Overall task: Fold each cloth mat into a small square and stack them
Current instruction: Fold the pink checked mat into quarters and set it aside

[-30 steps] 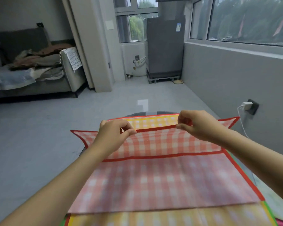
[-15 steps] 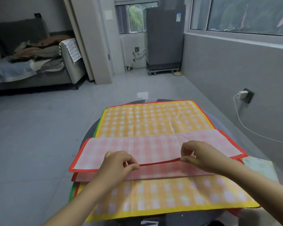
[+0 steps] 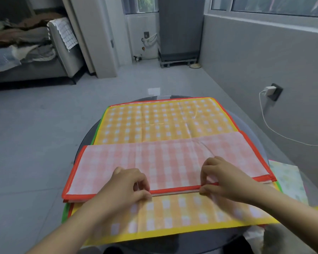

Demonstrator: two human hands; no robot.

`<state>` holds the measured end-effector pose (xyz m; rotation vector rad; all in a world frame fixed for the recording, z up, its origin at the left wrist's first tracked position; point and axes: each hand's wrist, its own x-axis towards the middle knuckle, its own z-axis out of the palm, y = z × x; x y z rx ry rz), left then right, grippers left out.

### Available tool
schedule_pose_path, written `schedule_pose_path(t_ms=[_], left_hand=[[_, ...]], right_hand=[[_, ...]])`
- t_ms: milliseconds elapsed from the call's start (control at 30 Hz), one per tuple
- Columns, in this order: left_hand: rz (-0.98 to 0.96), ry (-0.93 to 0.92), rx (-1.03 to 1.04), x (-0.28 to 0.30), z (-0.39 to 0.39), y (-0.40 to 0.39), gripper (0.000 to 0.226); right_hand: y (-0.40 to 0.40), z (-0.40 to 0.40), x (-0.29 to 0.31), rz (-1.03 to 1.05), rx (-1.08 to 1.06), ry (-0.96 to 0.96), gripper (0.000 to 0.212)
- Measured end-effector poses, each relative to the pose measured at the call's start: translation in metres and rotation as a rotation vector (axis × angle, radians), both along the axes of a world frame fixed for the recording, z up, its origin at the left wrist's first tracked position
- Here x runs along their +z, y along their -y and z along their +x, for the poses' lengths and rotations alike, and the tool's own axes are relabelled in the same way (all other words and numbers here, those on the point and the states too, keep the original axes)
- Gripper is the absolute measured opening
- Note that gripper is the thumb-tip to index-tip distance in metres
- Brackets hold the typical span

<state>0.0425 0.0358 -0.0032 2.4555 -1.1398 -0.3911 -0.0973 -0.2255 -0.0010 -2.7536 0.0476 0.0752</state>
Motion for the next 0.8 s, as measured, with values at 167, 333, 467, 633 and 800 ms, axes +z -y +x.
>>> schedule_pose_path(t_ms=[167, 333, 467, 633, 800], left_hand=[[-0.052, 0.108, -0.046, 0.003, 0.004, 0.016, 0.028], [-0.142, 0.264, -0.011, -0.007, 0.018, 0.042, 0.049], [-0.011, 0.311, 0.015, -0.014, 0.031, 0.056, 0.068], [0.168, 0.246, 0.051, -0.023, 0.044, 0.069, 0.060], [0.264, 0.227, 0.039, -0.034, 0.043, 0.071, 0.063]], right_hand=[[0.001, 0.006, 0.003, 0.004, -0.004, -0.027, 0.023], [-0.003, 0.014, 0.010, -0.088, 0.024, -0.068, 0.051], [-0.005, 0.020, 0.014, -0.141, 0.051, -0.122, 0.054], [-0.002, 0.028, 0.014, -0.131, 0.055, -0.176, 0.054], [-0.001, 0.042, 0.021, -0.086, 0.047, -0.192, 0.043]])
